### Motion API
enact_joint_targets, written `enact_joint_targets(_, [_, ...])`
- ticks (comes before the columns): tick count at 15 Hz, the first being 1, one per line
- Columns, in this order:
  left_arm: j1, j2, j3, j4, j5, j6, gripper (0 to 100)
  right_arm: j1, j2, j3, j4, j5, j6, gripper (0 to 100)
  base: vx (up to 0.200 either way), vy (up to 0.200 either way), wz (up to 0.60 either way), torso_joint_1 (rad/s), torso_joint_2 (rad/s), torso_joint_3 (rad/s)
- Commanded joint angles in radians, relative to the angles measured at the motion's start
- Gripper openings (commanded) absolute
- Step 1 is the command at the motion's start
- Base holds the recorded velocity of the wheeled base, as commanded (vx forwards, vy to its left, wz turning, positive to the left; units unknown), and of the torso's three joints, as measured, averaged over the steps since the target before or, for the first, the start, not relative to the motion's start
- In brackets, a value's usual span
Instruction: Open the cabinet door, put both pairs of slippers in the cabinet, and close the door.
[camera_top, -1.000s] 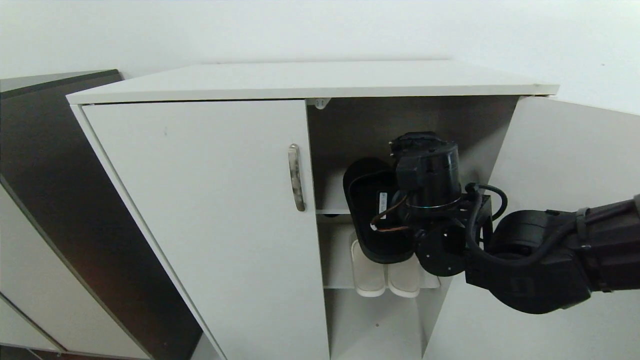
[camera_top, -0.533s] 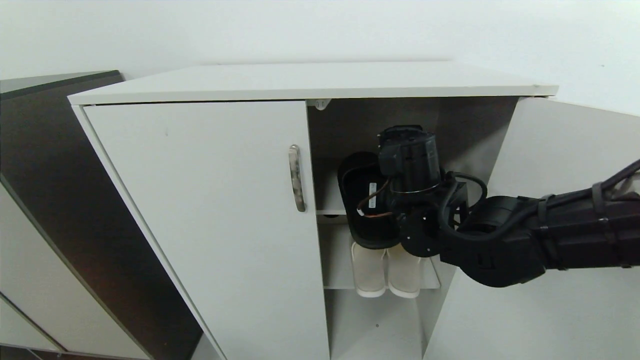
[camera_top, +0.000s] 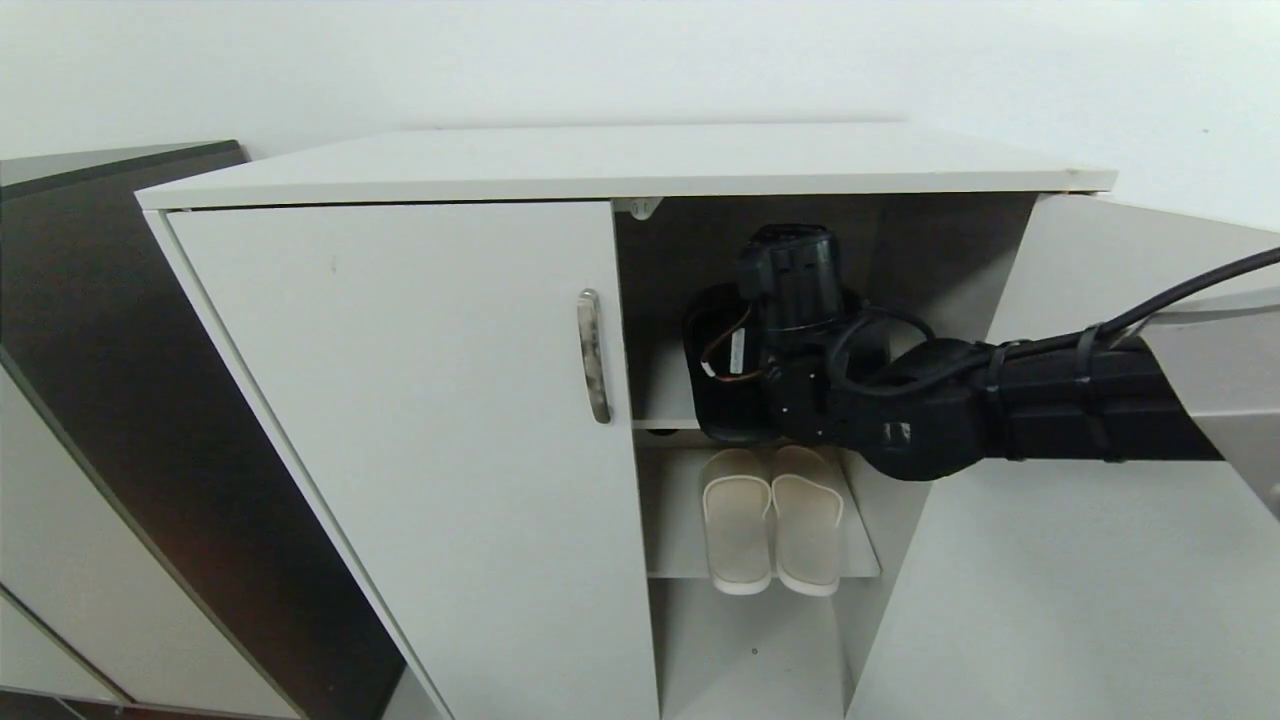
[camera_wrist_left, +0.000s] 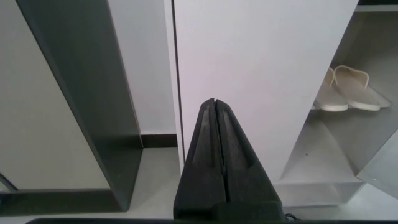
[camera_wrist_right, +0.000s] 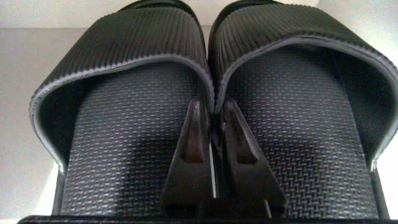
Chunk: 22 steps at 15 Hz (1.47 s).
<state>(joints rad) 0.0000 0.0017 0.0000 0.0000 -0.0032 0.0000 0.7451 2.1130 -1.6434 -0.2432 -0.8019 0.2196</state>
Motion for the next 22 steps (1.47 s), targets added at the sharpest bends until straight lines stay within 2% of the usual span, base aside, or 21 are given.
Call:
enact_joint_targets(1, [0.000,0.000,0.000,0.000,0.000,0.000,0,-0.012,0.035,-0.024,-0.001,0.013,0.000,0,0.000,0.000,0.00,0.000,0.00,0.000])
enact_joint_targets(11, [0.000,0.000,0.000,0.000,0.000,0.000,0,-0.041,0.062,-0.036,-0.001,0.063,0.015,0,0.000,0.000,0.00,0.000,0.00,0.000])
enact_joint_targets(12, [0.000,0.000,0.000,0.000,0.000,0.000,0,-0.041,0.062,-0.036,-0.001,0.061,0.015,100,0.000,0.000,0.00,0.000,0.00,0.000])
enact_joint_targets(17, [0.000,0.000,0.000,0.000,0.000,0.000,0,-0.007,-0.059,0.083,-0.004,0.055,0.023,100,0.000,0.000,0.00,0.000,0.00,0.000])
enact_joint_targets(20, [0.000,0.000,0.000,0.000,0.000,0.000,0,0.069,-0.226,0.301,-0.042,0.047,0.072,100,0.000,0.000,0.00,0.000,0.00,0.000])
enact_joint_targets(21, [0.000,0.000,0.000,0.000,0.000,0.000,0,0.077,-0.246,0.329,-0.056,0.047,0.072,100,0.000,0.000,0.00,0.000,0.00,0.000])
enact_joint_targets(22, [0.000,0.000,0.000,0.000,0.000,0.000,0,0.111,-0.312,0.445,-0.123,0.049,0.069,100,0.000,0.000,0.00,0.000,0.00,0.000])
